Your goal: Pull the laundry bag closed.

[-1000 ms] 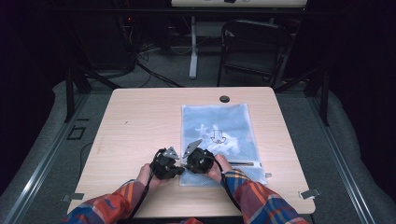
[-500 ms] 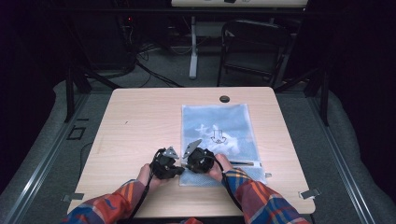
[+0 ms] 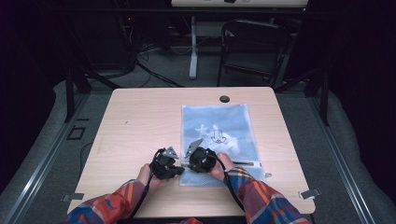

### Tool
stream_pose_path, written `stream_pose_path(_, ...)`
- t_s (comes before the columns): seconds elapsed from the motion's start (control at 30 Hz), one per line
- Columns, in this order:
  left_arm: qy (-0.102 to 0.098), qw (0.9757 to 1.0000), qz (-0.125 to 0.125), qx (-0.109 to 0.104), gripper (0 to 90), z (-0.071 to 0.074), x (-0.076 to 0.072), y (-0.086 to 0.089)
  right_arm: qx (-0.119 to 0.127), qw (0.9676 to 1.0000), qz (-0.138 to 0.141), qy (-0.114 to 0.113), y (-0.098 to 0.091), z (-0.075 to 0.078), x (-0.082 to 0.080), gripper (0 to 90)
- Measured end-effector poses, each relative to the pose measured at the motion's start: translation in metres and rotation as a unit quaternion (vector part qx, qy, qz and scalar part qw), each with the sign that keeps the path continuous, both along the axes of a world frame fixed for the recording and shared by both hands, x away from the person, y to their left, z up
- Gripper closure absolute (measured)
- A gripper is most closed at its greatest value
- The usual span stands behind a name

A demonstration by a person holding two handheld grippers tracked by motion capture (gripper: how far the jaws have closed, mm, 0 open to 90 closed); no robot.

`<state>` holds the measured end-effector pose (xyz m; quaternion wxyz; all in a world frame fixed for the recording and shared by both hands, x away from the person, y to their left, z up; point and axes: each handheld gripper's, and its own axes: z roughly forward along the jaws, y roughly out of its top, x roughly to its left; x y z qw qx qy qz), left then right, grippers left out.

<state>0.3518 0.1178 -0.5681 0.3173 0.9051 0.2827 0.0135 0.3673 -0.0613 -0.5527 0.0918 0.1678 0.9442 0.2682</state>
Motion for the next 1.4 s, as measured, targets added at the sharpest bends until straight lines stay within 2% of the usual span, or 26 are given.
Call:
stream_pose_path(0.8, 0.0, 1.0, 0.0, -0.002, 90.0, 0.0, 0.0, 0.0, 0.0, 1.0, 0.0, 0.004, -0.007, 0.003, 0.0, 82.0)
stream_pose_path(0.93, 0.0, 1.0, 0.0, -0.002, 90.0, 0.0, 0.0, 0.0, -0.003, 1.0, 0.0, 0.005, -0.009, 0.003, 0.0, 82.0)
stream_pose_path(0.97, -0.001, 1.0, -0.001, -0.002, 90.0, 0.0, 0.0, 0.0, -0.011, 0.9999, 0.002, 0.004, -0.01, 0.004, 0.0, 82.1)
stream_pose_path(1.0, -0.001, 1.0, -0.001, -0.002, 90.0, 0.0, 0.0, 0.0, -0.002, 1.0, 0.0, 0.005, -0.01, 0.004, 0.0, 82.0)
stream_pose_path(1.1, -0.002, 1.0, -0.001, -0.002, 90.0, 0.0, 0.0, 0.0, -0.002, 1.0, 0.0, 0.005, -0.012, 0.004, 0.0, 82.0)
stream_pose_path(1.13, -0.001, 1.0, -0.001, -0.002, 90.0, 0.0, 0.0, 0.0, -0.009, 0.9999, 0.003, 0.005, -0.013, 0.005, 0.001, 82.0)
stream_pose_path(1.3, -0.001, 1.0, -0.001, -0.002, 90.0, 0.0, 0.0, 0.0, -0.002, 1.0, 0.0, 0.004, -0.014, 0.005, 0.0, 82.0)
stream_pose_path(1.4, -0.001, 1.0, -0.001, -0.002, 90.0, 0.0, 0.0, 0.0, -0.01, 0.9999, 0.003, 0.004, -0.014, 0.006, 0.0, 82.0)
